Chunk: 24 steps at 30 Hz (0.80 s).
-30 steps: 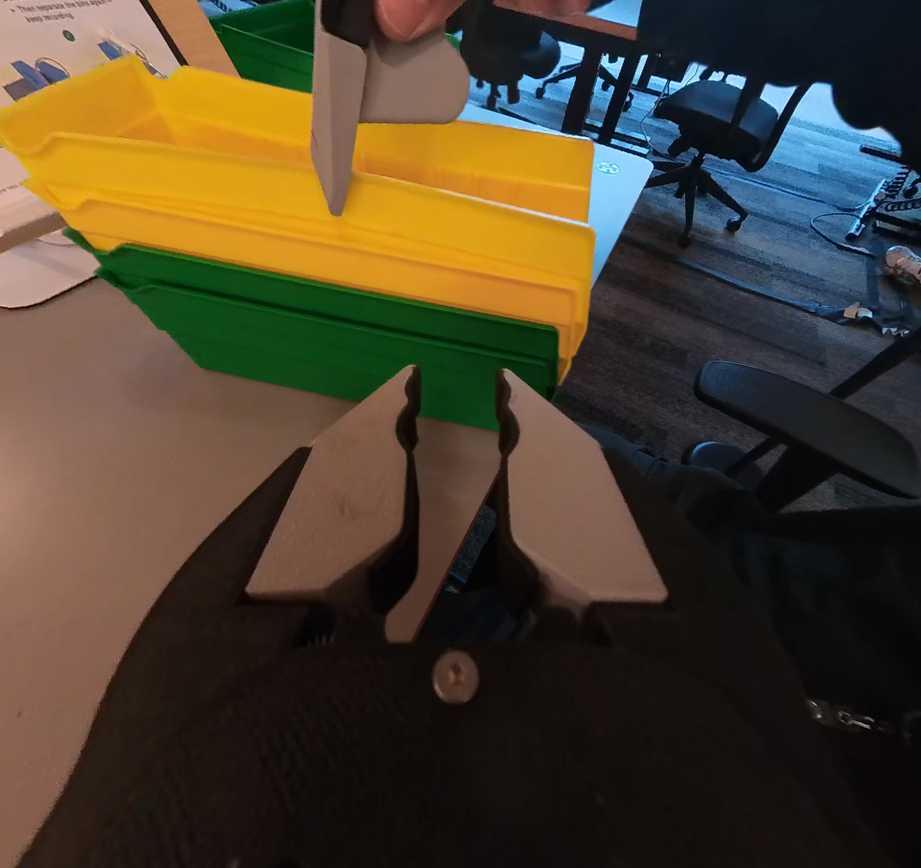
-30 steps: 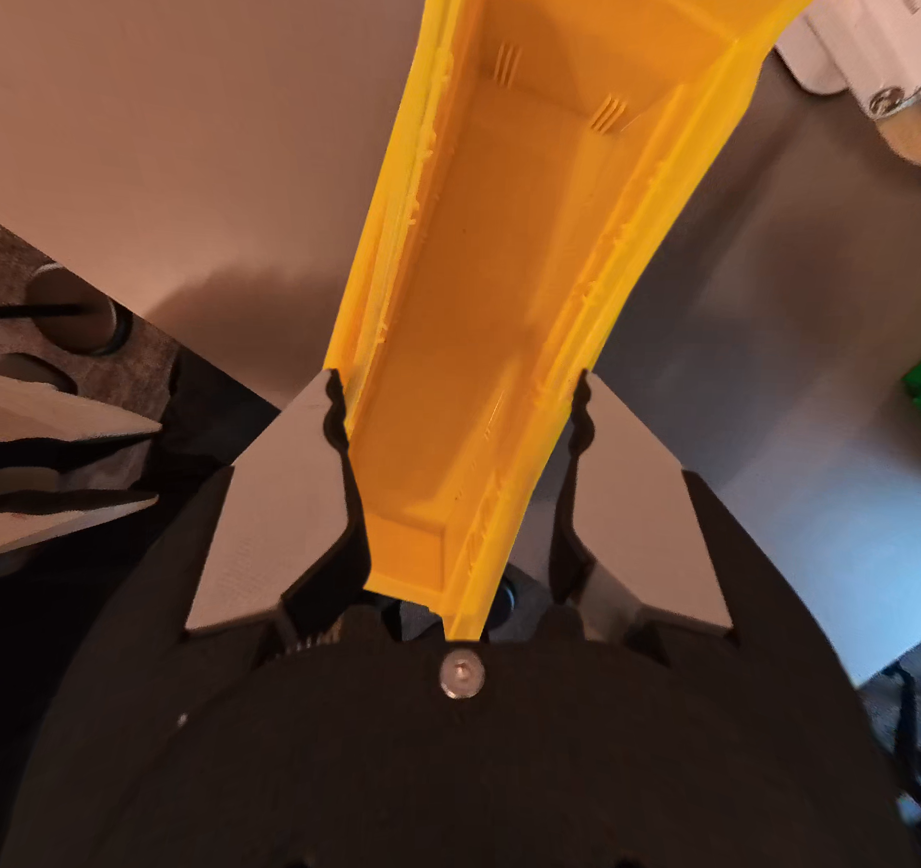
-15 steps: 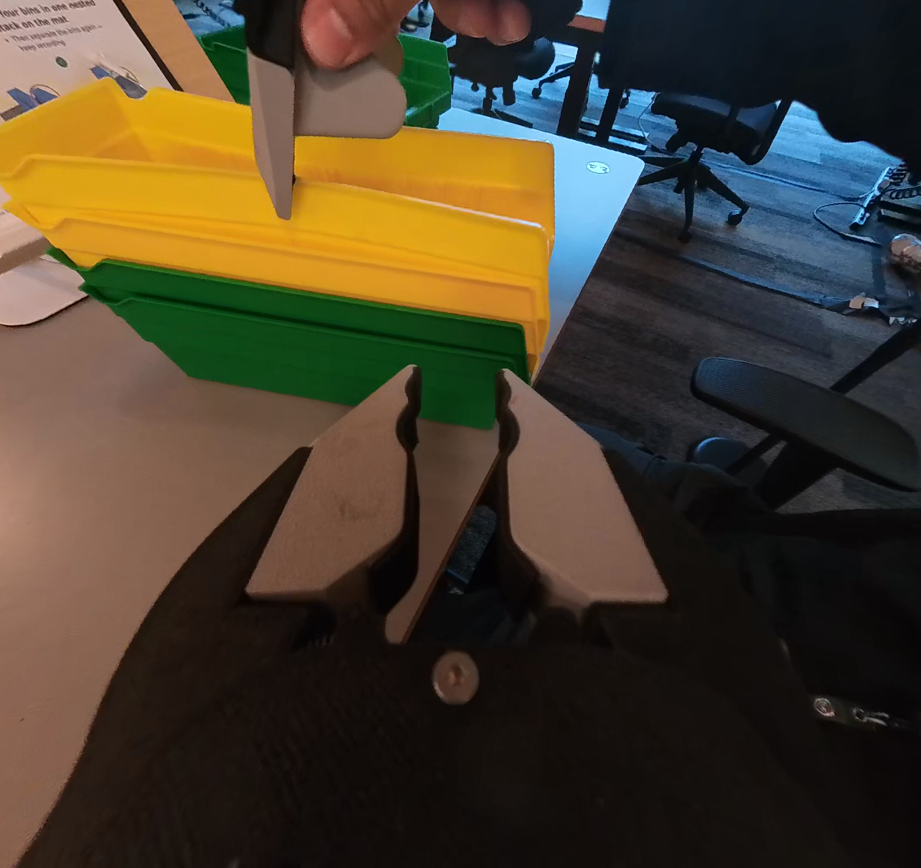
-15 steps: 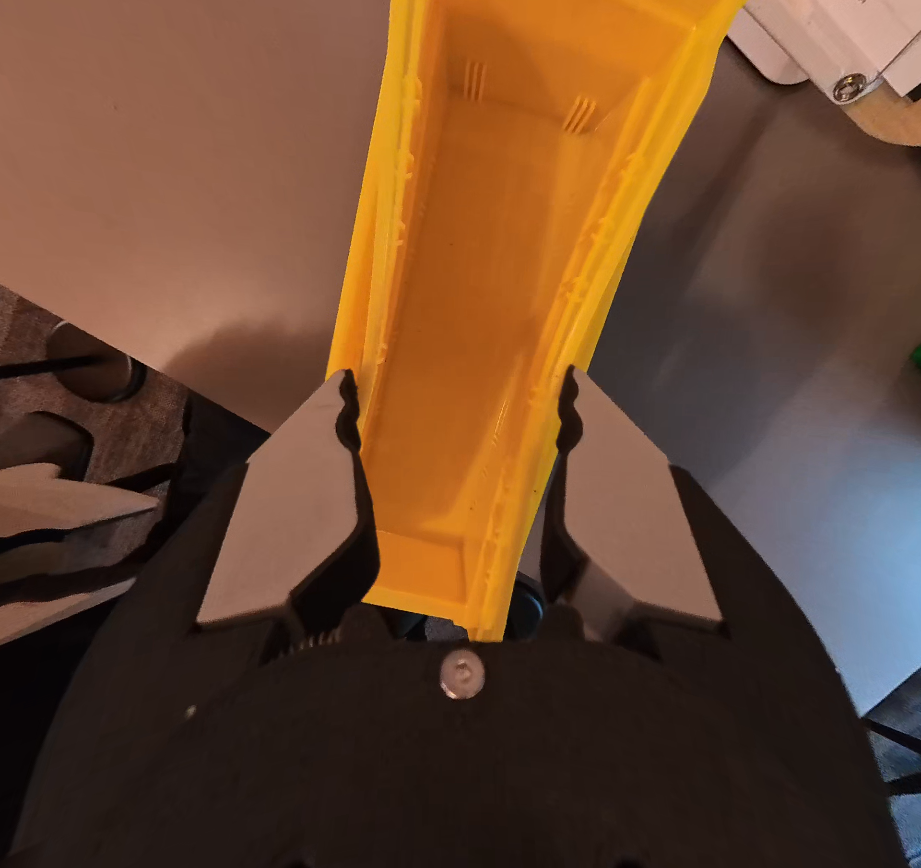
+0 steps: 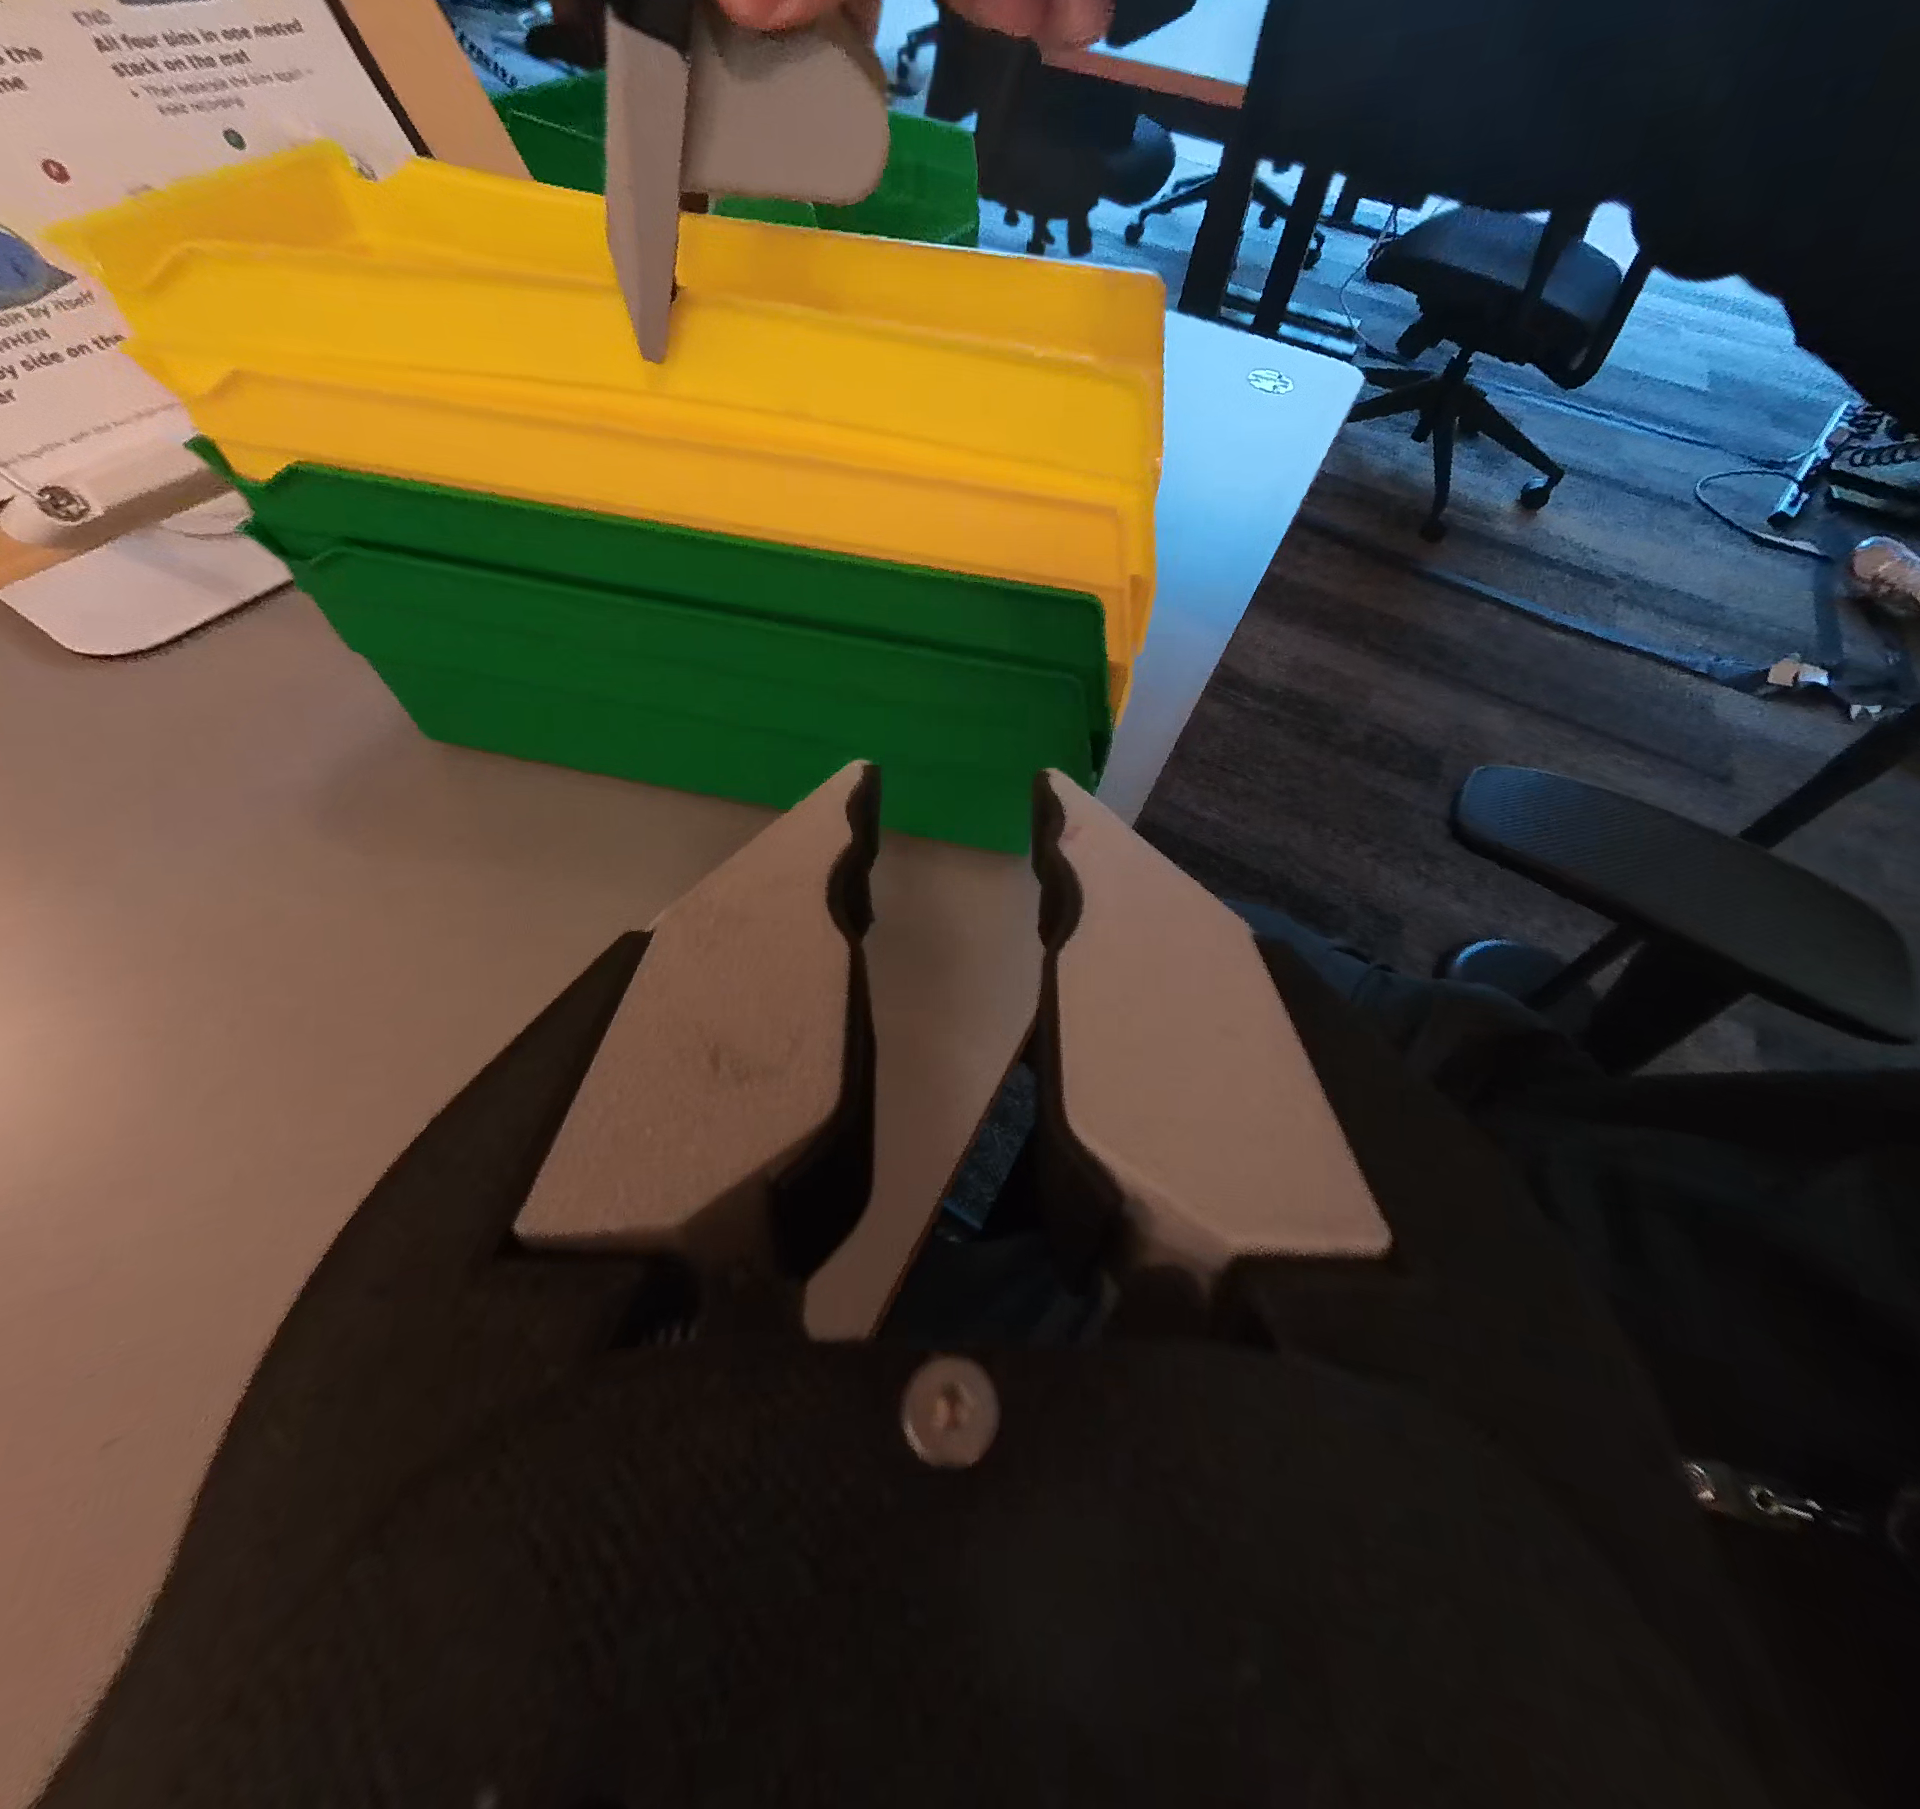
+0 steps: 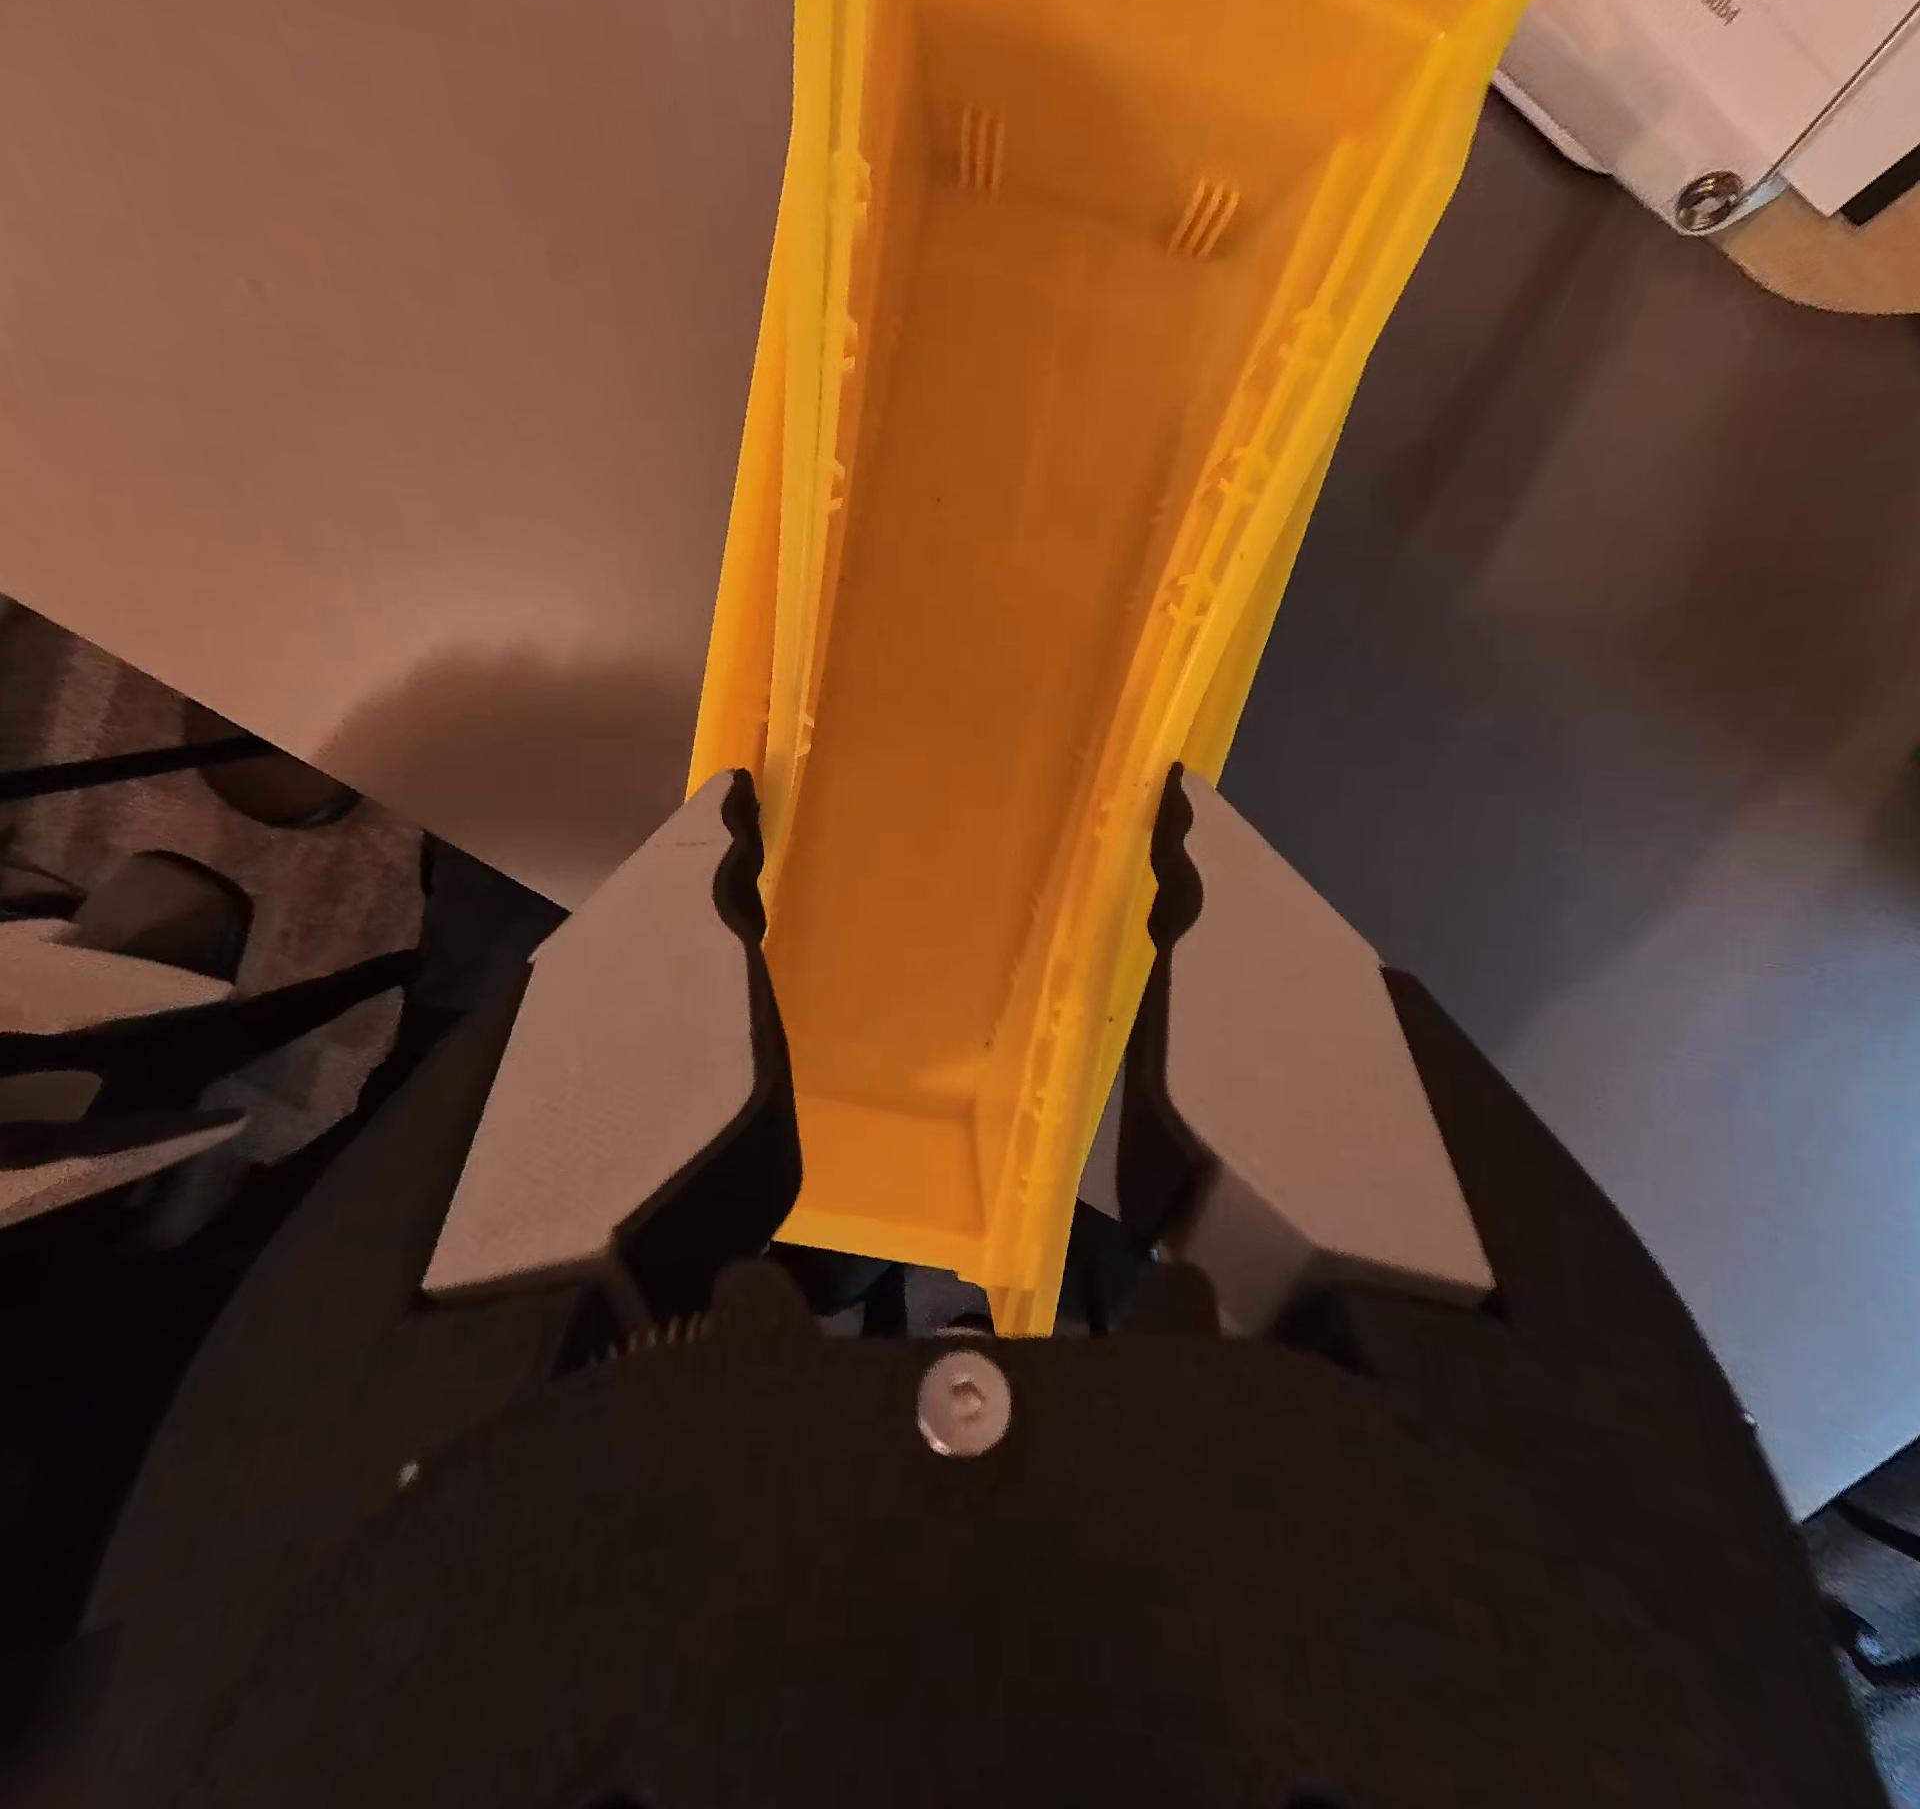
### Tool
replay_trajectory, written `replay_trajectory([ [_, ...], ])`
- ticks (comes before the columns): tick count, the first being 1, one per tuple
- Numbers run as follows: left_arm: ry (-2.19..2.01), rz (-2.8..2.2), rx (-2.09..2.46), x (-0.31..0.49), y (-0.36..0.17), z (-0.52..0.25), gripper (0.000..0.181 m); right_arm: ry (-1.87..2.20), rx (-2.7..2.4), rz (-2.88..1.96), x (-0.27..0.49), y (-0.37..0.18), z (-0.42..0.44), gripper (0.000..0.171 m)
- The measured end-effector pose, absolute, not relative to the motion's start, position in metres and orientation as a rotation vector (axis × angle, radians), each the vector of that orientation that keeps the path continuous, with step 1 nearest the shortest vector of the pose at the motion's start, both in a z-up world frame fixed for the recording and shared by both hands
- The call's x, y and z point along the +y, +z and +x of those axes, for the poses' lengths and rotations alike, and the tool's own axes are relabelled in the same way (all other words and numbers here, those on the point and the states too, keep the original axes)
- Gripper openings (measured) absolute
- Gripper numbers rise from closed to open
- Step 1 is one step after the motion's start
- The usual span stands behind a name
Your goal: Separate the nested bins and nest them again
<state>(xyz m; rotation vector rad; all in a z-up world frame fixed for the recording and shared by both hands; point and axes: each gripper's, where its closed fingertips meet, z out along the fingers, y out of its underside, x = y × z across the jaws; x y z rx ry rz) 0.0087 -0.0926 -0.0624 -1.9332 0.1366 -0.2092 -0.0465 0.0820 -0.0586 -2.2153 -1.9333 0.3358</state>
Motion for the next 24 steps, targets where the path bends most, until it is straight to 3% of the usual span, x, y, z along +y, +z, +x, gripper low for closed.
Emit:
replay_trajectory([
  [8, -0.212, -1.914, 0.117, -0.096, -0.057, 0.004, 0.027, 0.215, -1.936, -2.291, 0.089, -0.058, -0.035, 0.083],
  [16, -0.200, -1.919, 0.141, -0.096, -0.056, 0.011, 0.027, 0.144, -1.867, -2.314, 0.085, -0.067, -0.032, 0.112],
  [24, -0.183, -1.935, 0.132, -0.094, -0.061, 0.006, 0.026, -0.071, -1.825, -2.403, 0.086, -0.060, -0.016, 0.108],
])
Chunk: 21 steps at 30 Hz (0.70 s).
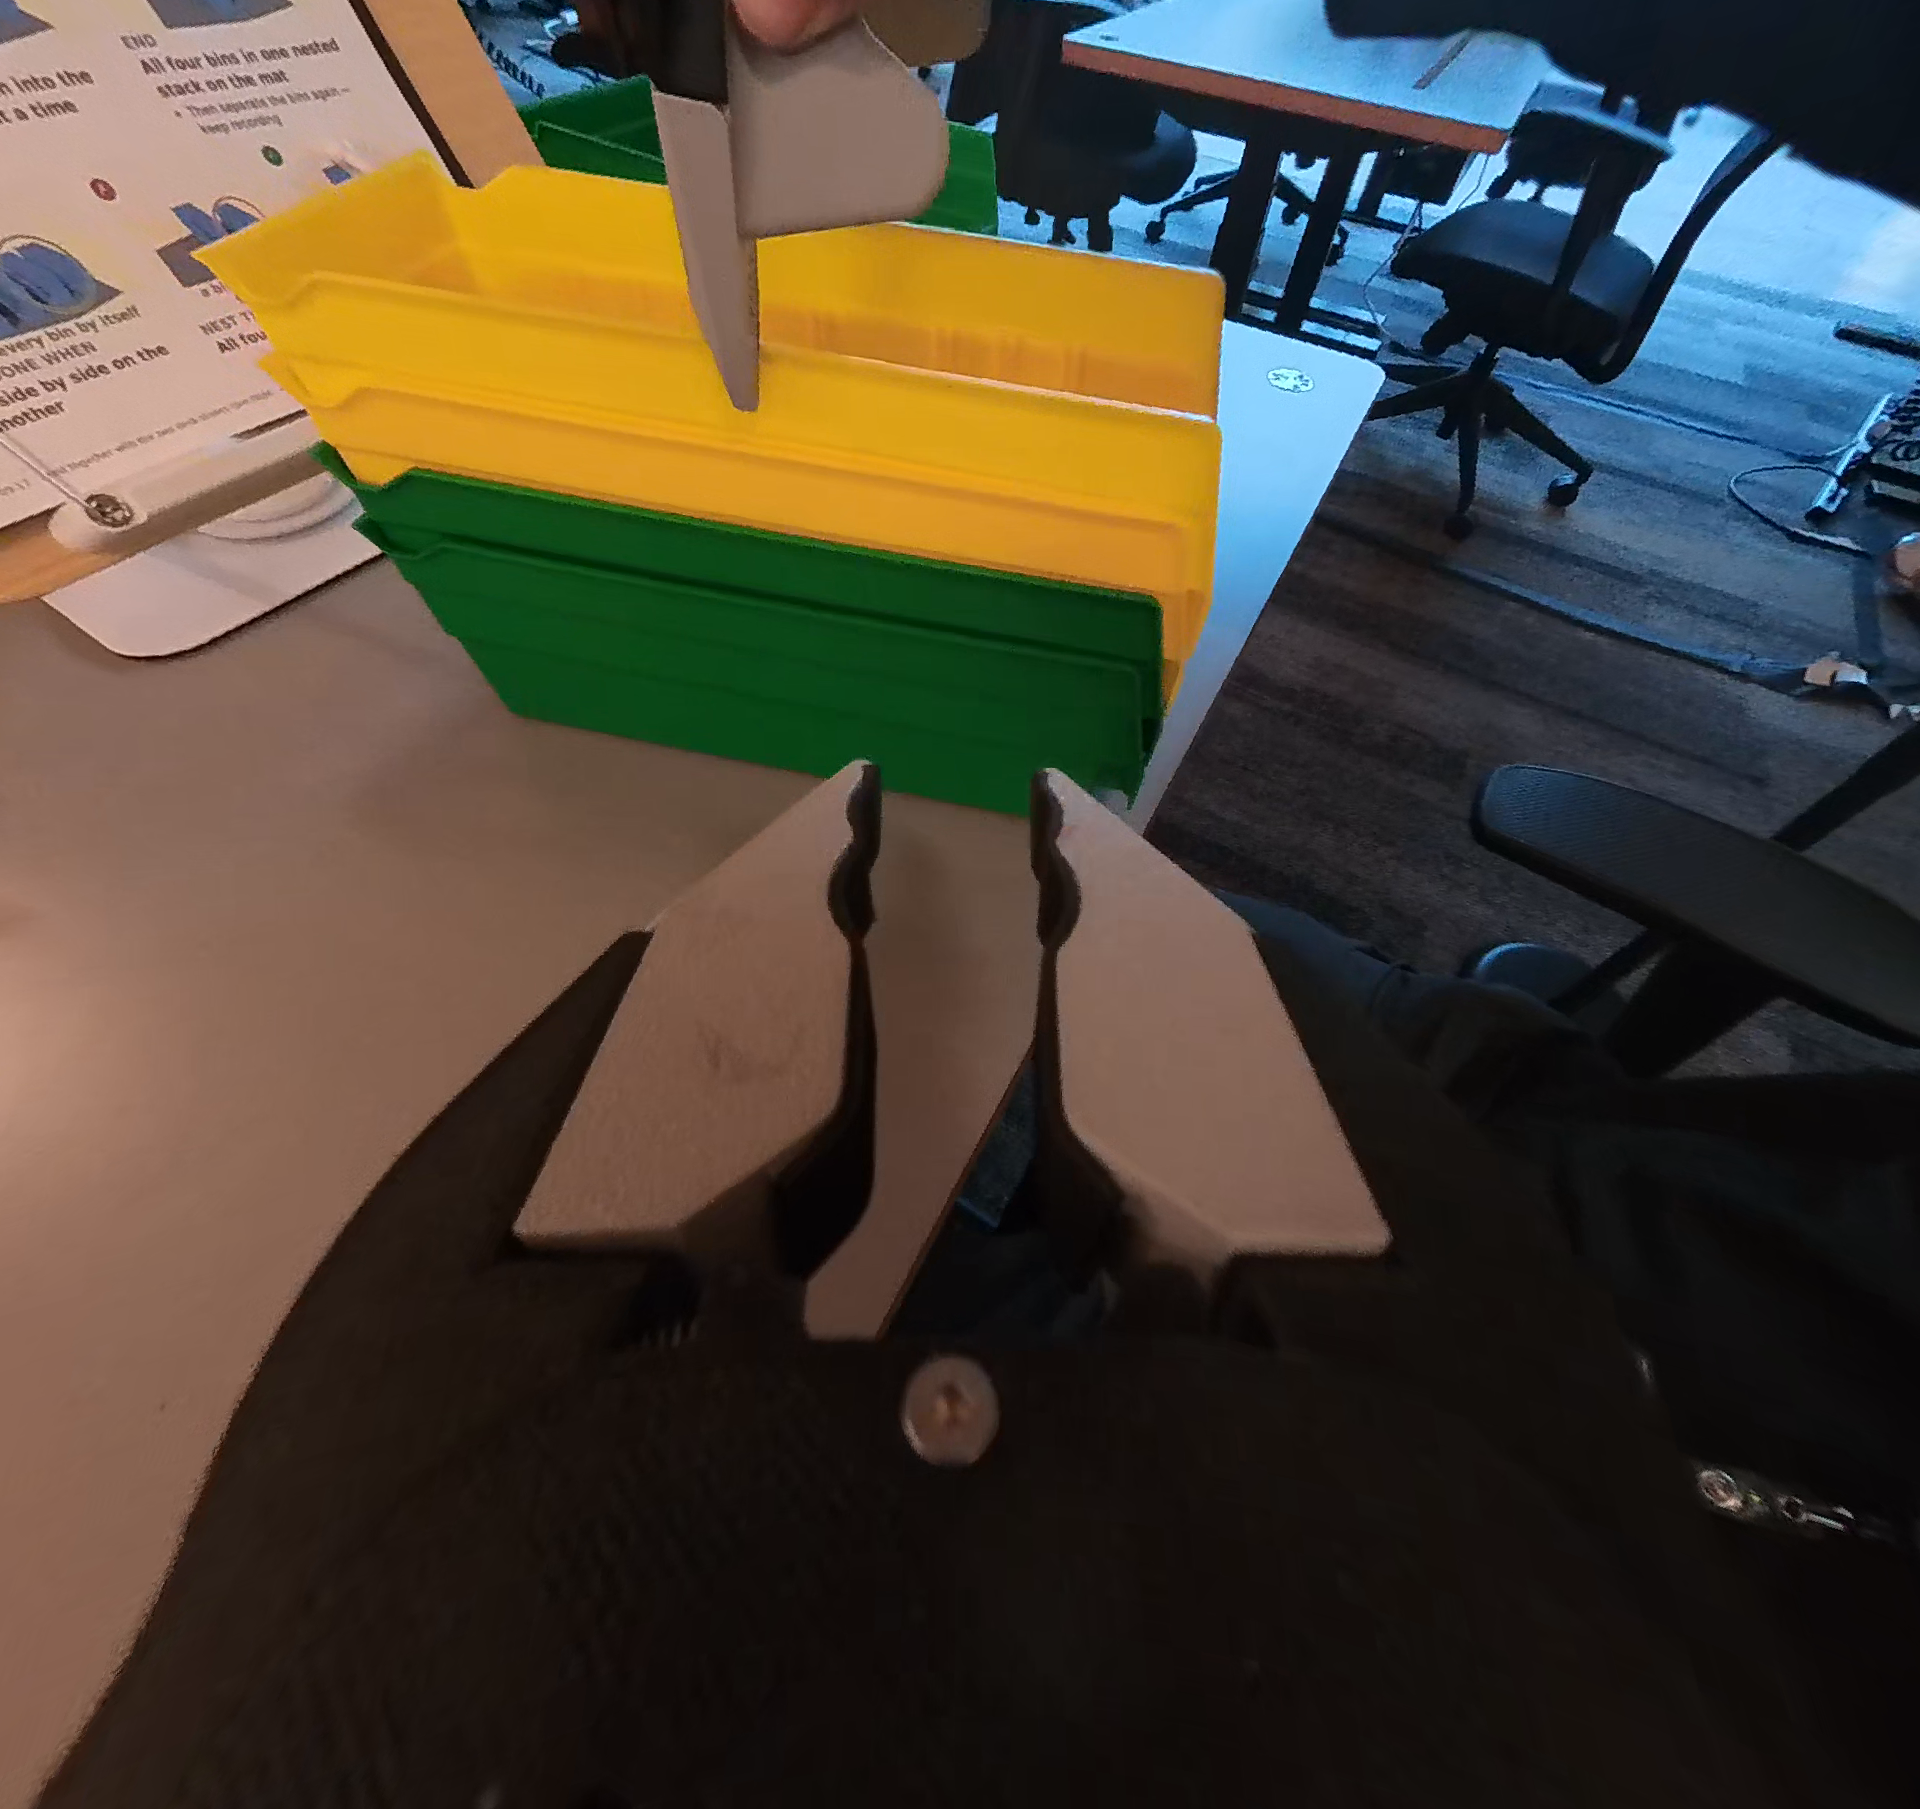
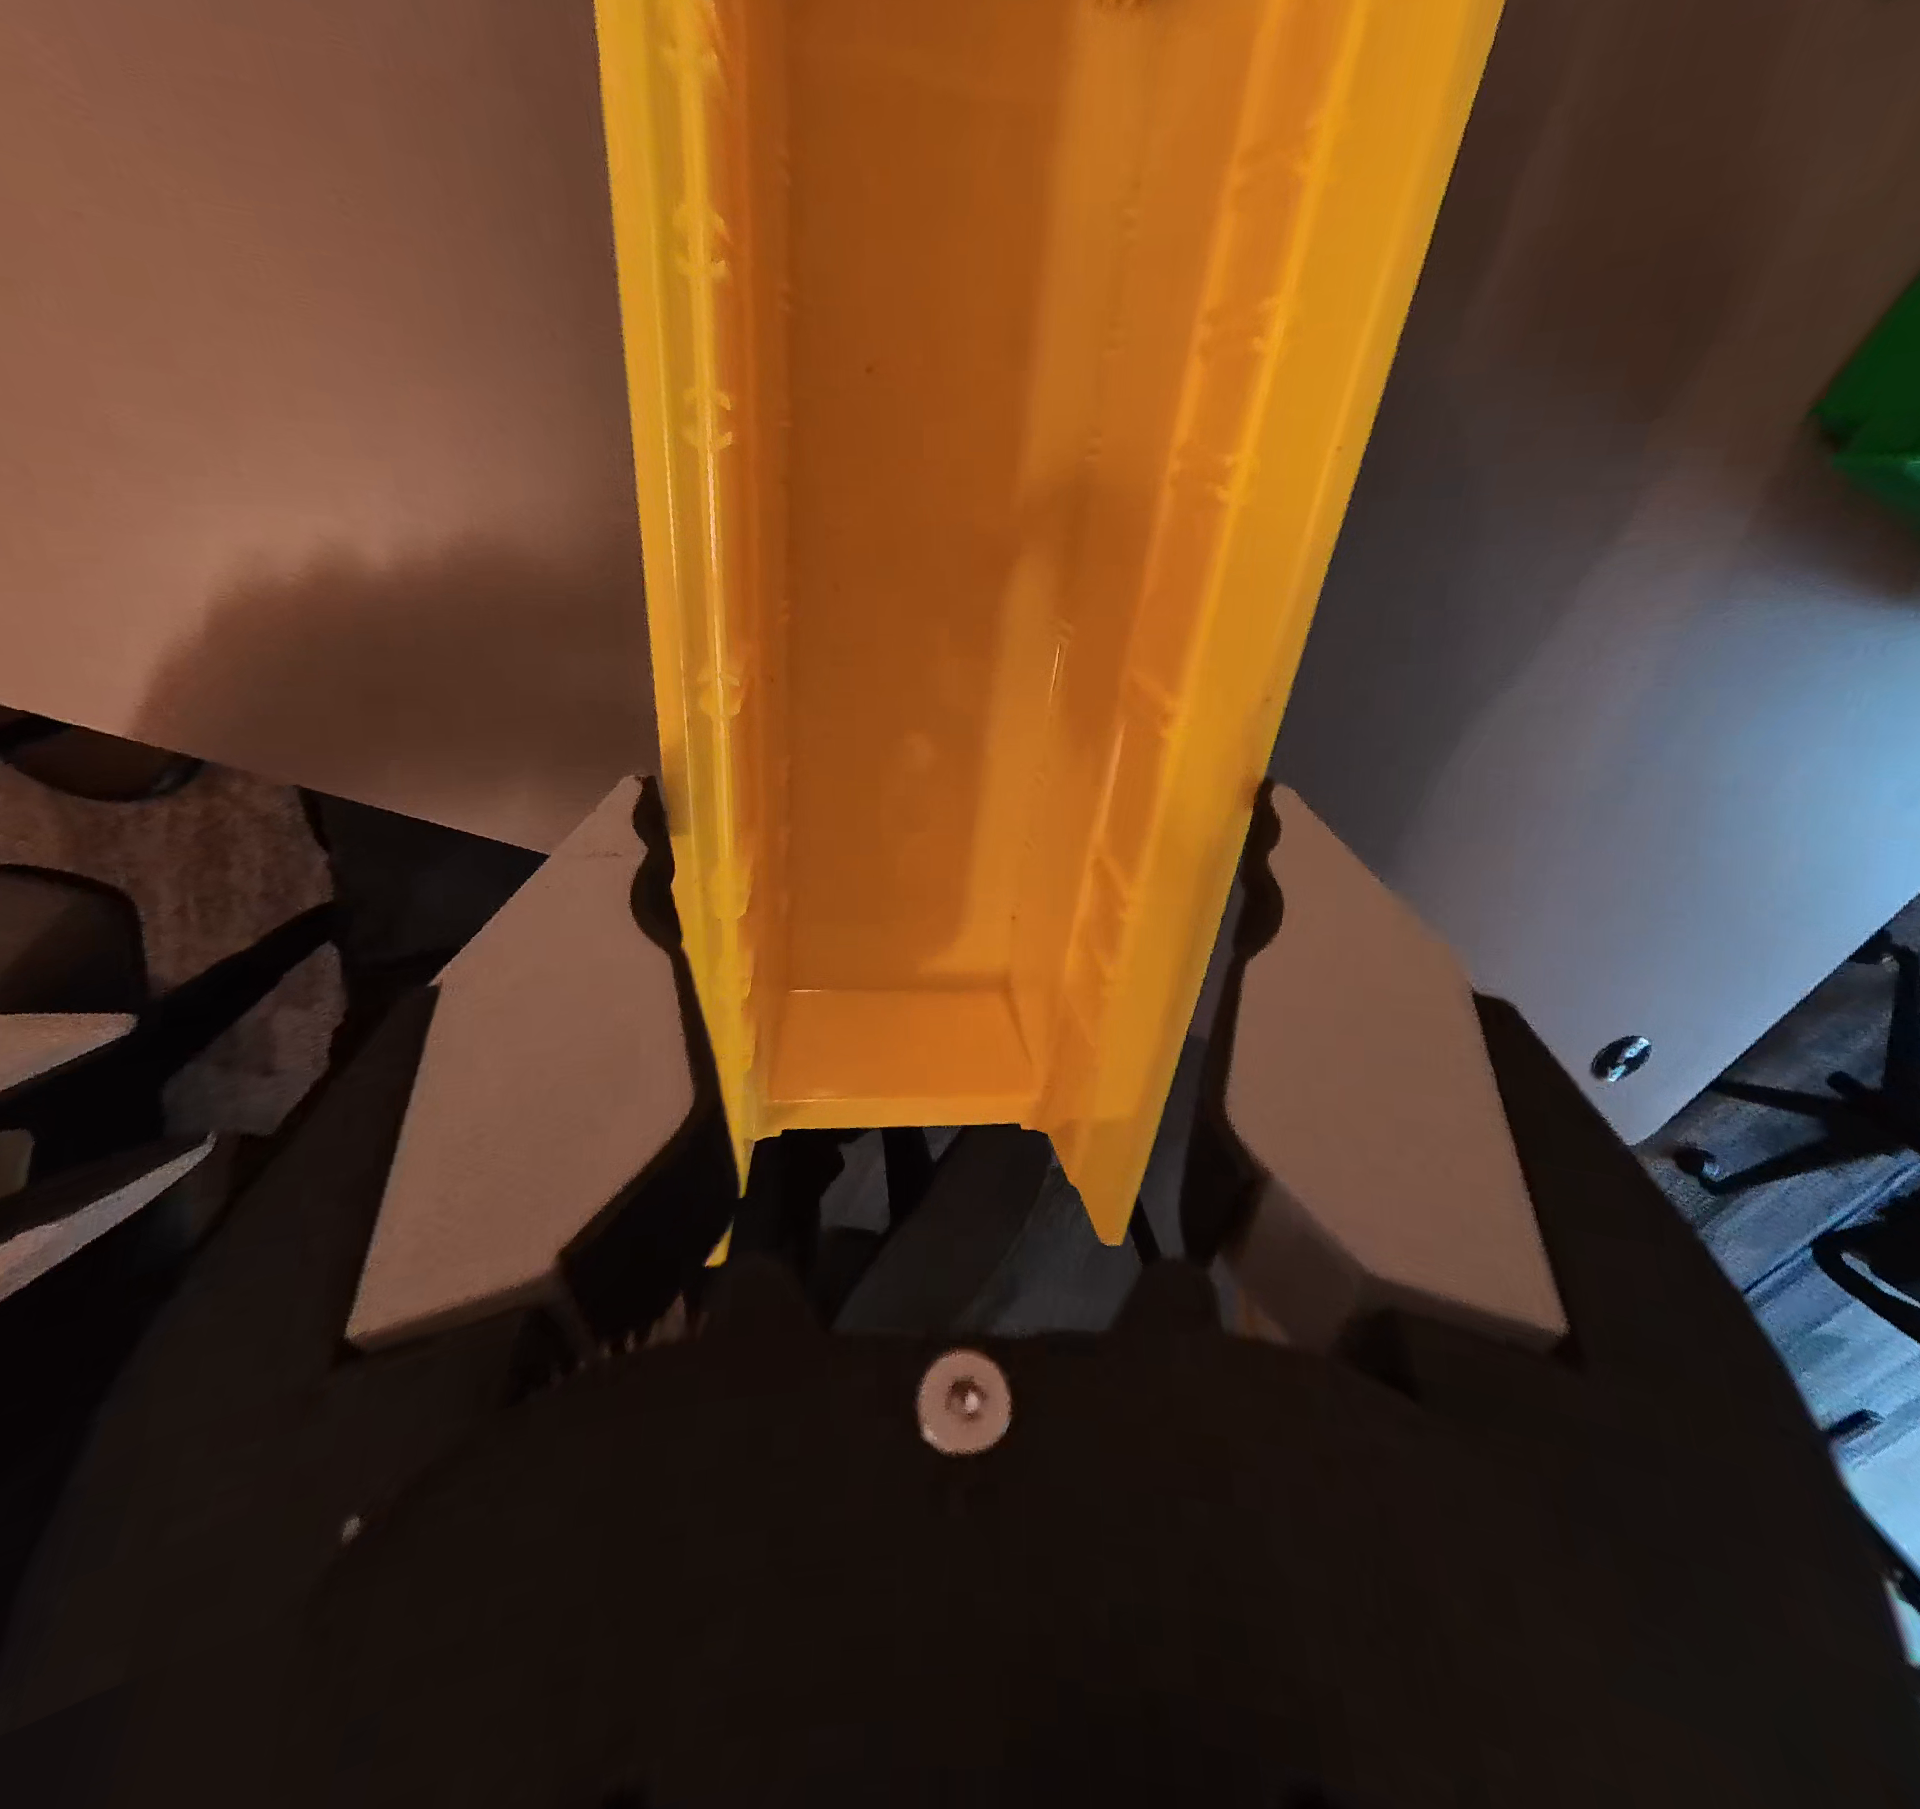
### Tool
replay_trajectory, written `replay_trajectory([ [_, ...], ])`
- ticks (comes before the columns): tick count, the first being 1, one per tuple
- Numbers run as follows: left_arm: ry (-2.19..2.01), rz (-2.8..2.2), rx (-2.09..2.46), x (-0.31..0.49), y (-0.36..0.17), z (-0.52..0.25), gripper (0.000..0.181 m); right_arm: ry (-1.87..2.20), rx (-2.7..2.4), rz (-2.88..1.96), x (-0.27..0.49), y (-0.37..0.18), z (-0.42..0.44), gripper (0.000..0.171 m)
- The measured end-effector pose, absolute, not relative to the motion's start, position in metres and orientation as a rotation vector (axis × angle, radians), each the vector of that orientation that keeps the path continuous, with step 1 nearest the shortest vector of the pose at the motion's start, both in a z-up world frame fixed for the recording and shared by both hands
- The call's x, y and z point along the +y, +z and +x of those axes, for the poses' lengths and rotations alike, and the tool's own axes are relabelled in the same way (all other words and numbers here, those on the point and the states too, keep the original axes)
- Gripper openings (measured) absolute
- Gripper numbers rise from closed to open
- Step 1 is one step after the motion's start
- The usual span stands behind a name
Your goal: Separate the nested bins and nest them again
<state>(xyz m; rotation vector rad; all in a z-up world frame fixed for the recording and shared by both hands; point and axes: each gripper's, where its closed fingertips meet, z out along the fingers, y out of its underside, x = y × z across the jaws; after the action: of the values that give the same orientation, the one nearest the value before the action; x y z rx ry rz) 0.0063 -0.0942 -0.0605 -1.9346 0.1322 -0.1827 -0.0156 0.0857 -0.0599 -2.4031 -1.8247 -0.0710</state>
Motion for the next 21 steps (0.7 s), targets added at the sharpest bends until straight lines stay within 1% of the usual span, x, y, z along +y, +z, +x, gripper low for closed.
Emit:
replay_trajectory([
  [5, -0.177, -1.932, 0.140, -0.095, -0.059, 0.008, 0.026, -0.088, -1.818, -2.466, 0.085, -0.072, -0.009, 0.118],
  [9, -0.179, -1.930, 0.142, -0.095, -0.059, 0.009, 0.026, -0.066, -1.834, -2.447, 0.086, -0.071, -0.009, 0.112],
  [16, -0.178, -1.935, 0.144, -0.094, -0.060, 0.009, 0.026, -0.086, -1.913, -2.404, 0.084, -0.074, -0.002, 0.120],
  [21, -0.176, -1.937, 0.146, -0.094, -0.061, 0.009, 0.026, -0.083, -1.920, -2.398, 0.083, -0.070, 0.000, 0.113],
])
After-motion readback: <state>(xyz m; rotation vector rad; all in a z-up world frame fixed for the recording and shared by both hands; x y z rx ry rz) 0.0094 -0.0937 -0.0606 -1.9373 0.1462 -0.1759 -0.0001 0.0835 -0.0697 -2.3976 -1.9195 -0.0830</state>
